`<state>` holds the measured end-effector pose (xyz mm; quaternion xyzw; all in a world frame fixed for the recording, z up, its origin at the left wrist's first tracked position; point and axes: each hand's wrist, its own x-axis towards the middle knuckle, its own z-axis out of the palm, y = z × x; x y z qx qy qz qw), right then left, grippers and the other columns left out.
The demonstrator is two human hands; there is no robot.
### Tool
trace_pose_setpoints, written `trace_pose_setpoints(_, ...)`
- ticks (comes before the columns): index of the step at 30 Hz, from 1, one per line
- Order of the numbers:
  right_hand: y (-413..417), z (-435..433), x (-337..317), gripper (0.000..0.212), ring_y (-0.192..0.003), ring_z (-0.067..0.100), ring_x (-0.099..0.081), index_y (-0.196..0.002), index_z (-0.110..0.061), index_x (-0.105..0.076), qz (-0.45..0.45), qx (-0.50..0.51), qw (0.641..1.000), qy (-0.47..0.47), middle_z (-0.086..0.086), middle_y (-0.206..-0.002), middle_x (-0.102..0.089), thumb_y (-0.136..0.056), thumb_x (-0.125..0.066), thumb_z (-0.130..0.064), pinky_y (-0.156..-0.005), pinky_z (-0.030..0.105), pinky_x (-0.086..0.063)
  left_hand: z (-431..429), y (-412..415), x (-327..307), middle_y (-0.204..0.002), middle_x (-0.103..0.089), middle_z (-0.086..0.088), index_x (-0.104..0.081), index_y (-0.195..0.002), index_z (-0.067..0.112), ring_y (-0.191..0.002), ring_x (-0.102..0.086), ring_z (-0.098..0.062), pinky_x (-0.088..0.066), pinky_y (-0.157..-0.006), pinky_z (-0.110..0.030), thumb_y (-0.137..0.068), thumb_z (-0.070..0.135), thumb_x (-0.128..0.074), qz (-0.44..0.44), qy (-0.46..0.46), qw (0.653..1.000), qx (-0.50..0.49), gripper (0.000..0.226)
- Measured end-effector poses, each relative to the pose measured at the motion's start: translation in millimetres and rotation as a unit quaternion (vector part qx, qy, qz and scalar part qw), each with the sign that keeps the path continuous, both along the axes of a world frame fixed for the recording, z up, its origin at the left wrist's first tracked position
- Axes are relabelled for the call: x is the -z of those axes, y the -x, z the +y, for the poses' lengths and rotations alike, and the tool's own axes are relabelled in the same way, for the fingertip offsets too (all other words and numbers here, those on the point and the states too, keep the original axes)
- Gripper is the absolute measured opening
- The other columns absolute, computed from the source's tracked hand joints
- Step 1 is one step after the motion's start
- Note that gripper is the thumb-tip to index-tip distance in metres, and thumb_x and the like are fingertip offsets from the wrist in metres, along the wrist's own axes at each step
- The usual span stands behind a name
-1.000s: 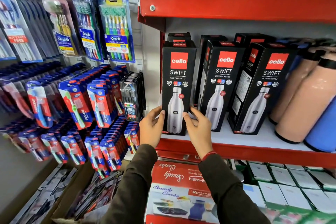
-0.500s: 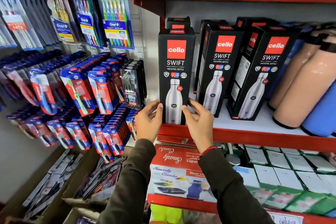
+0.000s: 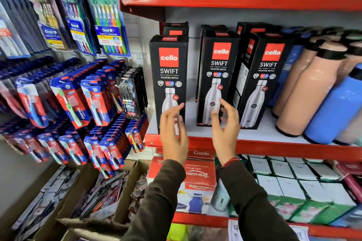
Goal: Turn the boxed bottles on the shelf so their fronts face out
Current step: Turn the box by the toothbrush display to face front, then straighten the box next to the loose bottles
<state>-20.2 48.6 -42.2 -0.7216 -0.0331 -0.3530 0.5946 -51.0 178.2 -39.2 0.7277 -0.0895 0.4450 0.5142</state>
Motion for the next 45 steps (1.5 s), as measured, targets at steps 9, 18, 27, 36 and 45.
trace_pose_setpoints(9, -35.4, -36.8, -6.8, 0.05, -0.147, 0.02, -0.031, -0.151, -0.012, -0.033, 0.135, -0.035, 0.99, 0.031, 0.007, -0.157, -0.035, -0.103, -0.044, -0.021, -0.12, 0.031, -0.024, -71.5, -48.1, -5.8, -0.161, -0.027, -0.006, -0.023, -0.153, 0.006, -0.148, -0.021, -0.006, -0.013, -0.115, -0.005, -0.105, 0.013, -0.034, 0.16, 0.047, 0.979, 0.116, 0.05)
trace_pose_setpoints(18, -51.8, -47.9, -11.0, 0.046, -0.139, 0.03, -0.043, -0.144, -0.003, -0.042, 0.204, -0.051, 0.975, 0.067, 0.017, -0.148, -0.048, -0.103, -0.043, -0.024, -0.098, 0.018, -0.027, -74.7, -78.7, -11.9, -0.144, -0.055, -0.012, -0.047, -0.142, 0.009, -0.136, -0.048, -0.025, -0.03, -0.098, -0.013, -0.105, 0.025, -0.039, 0.276, 0.141, 0.945, 0.1, 0.042)
trace_pose_setpoints(27, -33.0, -51.7, -7.5, 0.044, -0.126, 0.017, -0.052, -0.14, -0.001, -0.047, 0.182, -0.048, 0.979, 0.082, 0.011, -0.137, -0.057, -0.102, -0.046, -0.025, -0.092, 0.006, -0.026, -74.7, -64.8, -5.1, -0.115, -0.072, -0.011, -0.067, -0.118, 0.005, -0.106, -0.064, -0.022, -0.035, -0.076, -0.009, -0.102, 0.025, -0.047, 0.253, 0.151, 0.954, 0.054, 0.033)
trace_pose_setpoints(36, -4.6, -55.3, 0.0, 0.042, -0.116, 0.012, -0.06, -0.137, -0.012, -0.053, 0.157, -0.071, 0.983, 0.063, 0.002, -0.127, -0.065, -0.1, -0.049, -0.032, -0.1, 0.025, -0.045, -69.5, -38.8, 0.4, -0.128, -0.067, -0.009, -0.062, -0.129, 0.006, -0.122, -0.06, -0.019, -0.042, -0.103, -0.025, -0.1, 0.029, -0.05, 0.254, 0.17, 0.95, 0.069, 0.039)
trace_pose_setpoints(45, 12.1, -58.2, -0.1, 0.041, -0.111, 0.008, -0.061, -0.137, -0.014, -0.054, 0.147, -0.09, 0.983, 0.065, 0.0, -0.125, -0.066, -0.1, -0.051, -0.031, -0.096, 0.021, -0.046, -70.6, -15.2, -1.8, -0.129, -0.065, -0.004, -0.06, -0.131, 0.01, -0.113, -0.055, -0.005, -0.039, -0.098, -0.019, -0.1, 0.031, -0.05, 0.248, 0.183, 0.948, 0.074, 0.039)
